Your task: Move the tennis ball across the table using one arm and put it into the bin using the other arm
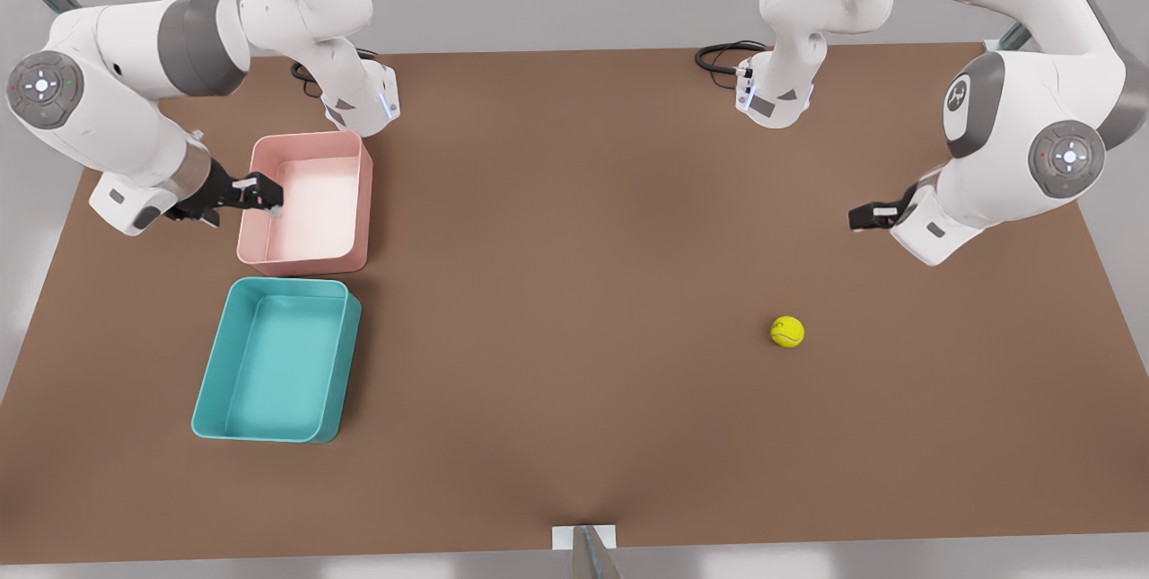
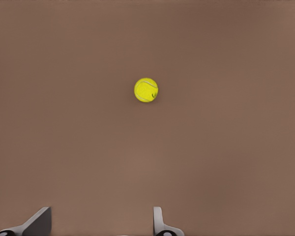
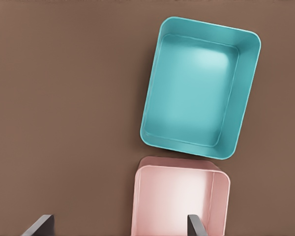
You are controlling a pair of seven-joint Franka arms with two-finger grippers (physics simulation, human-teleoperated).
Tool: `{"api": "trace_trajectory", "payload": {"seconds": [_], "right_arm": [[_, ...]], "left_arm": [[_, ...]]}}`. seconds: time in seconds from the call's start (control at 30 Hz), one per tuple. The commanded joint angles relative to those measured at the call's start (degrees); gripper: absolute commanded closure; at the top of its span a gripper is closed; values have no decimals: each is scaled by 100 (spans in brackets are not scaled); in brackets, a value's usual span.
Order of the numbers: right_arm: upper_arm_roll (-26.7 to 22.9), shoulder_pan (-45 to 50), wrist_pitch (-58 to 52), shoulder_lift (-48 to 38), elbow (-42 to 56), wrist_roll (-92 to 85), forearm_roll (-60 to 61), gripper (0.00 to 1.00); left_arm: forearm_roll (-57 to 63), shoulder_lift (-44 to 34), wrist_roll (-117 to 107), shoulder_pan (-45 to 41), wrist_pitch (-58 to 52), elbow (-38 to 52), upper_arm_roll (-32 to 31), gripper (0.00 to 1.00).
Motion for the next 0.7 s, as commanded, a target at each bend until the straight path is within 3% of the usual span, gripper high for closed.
{"api": "trace_trajectory", "payload": {"seconds": [0.0, 0.1, 0.13, 0.17, 0.23, 0.33, 0.5, 0.67], "right_arm": [[34, -459, 196, 10, 2, 227, 8, 0], [25, -468, 214, 46, -6, 200, 35, 0], [25, -468, 214, 54, -15, 200, 43, 0], [25, -468, 240, 54, -41, 191, 35, 0], [25, -468, 266, 107, -68, 191, 43, 0], [16, -486, 293, 142, -77, 191, 52, 0], [25, -468, 354, 283, -103, 183, -36, 0], [25, -468, 425, 283, -138, 174, -44, 0]], "left_arm": [[5, -6, -260, 0, 140, 1, -2, 0], [48, 485, -277, -9, 420, 53, -11, 3], [48, 854, -242, 0, 912, 106, -2, 47], [40, 1452, 29, 35, 1597, 256, -2, 75], [-39, 1901, 2488, 324, 2907, -270, -2, 79], [-22, 1945, 6452, 404, 4261, -1080, -2, 79], [-31, 2182, 10715, 571, 4473, -1431, -2, 79], [267, 2226, 11132, 597, 4491, -1528, -108, 79]]}}
